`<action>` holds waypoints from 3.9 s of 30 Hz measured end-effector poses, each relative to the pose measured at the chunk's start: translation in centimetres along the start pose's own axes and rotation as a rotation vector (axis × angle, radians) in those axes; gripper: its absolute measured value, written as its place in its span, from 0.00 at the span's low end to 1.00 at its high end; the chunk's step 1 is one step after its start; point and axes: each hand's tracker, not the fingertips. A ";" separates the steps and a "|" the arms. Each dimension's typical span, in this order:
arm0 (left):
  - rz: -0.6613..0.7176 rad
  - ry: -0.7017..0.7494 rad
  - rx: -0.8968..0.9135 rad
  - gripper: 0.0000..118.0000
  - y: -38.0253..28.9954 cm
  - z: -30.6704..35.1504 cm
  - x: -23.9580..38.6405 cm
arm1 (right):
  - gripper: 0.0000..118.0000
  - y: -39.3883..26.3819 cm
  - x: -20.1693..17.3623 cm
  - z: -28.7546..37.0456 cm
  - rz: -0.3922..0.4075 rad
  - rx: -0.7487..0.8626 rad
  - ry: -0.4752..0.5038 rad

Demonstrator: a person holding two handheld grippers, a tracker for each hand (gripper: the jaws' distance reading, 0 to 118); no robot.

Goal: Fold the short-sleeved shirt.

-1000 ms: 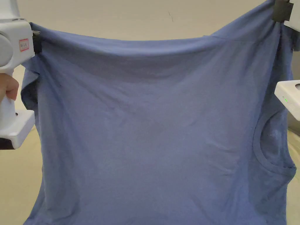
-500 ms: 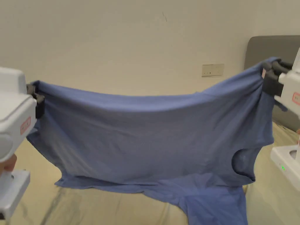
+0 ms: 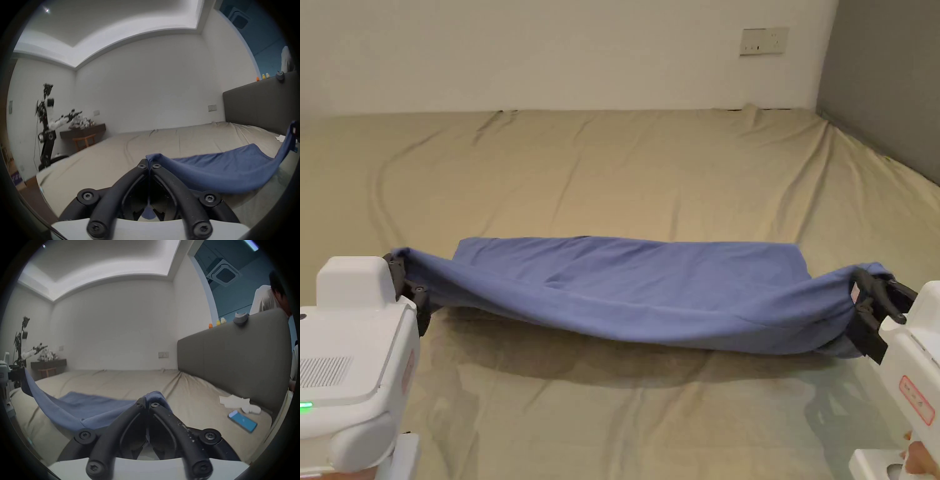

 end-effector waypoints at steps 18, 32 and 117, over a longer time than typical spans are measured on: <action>0.021 -0.106 -0.237 0.89 -11.0 5.1 -2.1 | 1.00 -8.3 -0.8 3.9 0.010 -0.189 0.068; 0.021 -0.006 0.025 0.00 -4.1 14.3 -2.5 | 0.02 -2.9 -4.1 11.5 0.073 0.085 0.067; -0.030 -0.058 -0.443 0.00 -3.8 -11.3 3.0 | 0.09 -0.4 -0.7 -13.9 -0.073 -0.552 0.063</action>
